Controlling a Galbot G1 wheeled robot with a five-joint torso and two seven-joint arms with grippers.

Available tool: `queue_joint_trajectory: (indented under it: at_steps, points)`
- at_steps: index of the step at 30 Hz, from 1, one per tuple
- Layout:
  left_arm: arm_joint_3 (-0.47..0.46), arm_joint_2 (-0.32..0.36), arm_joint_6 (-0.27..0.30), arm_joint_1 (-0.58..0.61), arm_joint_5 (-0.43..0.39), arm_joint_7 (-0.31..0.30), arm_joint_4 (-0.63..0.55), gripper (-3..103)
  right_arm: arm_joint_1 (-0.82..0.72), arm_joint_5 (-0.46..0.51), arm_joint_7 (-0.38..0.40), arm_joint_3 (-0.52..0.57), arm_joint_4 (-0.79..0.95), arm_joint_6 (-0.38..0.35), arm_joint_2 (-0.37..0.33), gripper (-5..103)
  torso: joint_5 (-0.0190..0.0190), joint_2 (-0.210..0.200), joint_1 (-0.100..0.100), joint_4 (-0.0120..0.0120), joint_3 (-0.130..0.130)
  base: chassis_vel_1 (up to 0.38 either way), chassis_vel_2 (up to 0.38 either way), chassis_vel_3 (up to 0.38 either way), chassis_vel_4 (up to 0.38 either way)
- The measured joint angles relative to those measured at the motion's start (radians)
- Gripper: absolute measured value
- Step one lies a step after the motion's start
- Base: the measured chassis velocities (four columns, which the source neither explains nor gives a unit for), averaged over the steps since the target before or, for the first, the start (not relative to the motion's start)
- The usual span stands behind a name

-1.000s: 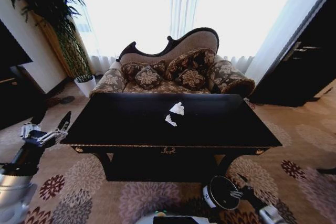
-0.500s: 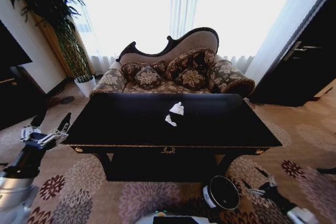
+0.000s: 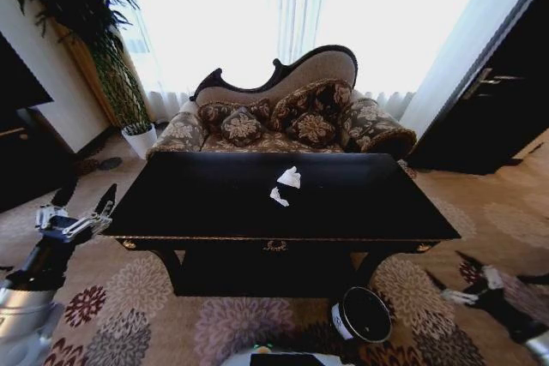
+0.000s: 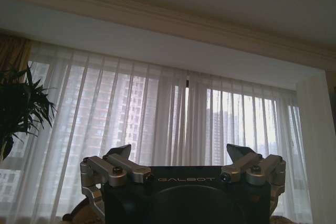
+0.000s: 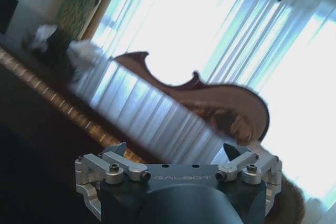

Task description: Move to the front of the table and place the trash on the table into the trash bin.

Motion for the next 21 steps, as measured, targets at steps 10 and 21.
queue_joint_trajectory:
  at_steps: [10, 21]
  points:
    - [0.021, -0.012, -0.001, 0.002, 0.016, 0.000, -0.005, 100, 0.016, 0.053, 0.348, -0.120, 0.198, -0.119, -0.006, 100, 0.0004, 0.000, 0.000, -0.0001, 0.000, 0.000, 0.000, 0.000, 0.000]
    - [-0.003, 0.023, -0.012, 0.030, 0.028, -0.001, 0.025, 100, 0.115, 0.178, 0.896, -0.387, 0.515, -0.360, -0.142, 100, -0.0003, 0.000, 0.000, 0.0005, 0.000, 0.000, 0.000, 0.000, 0.000]
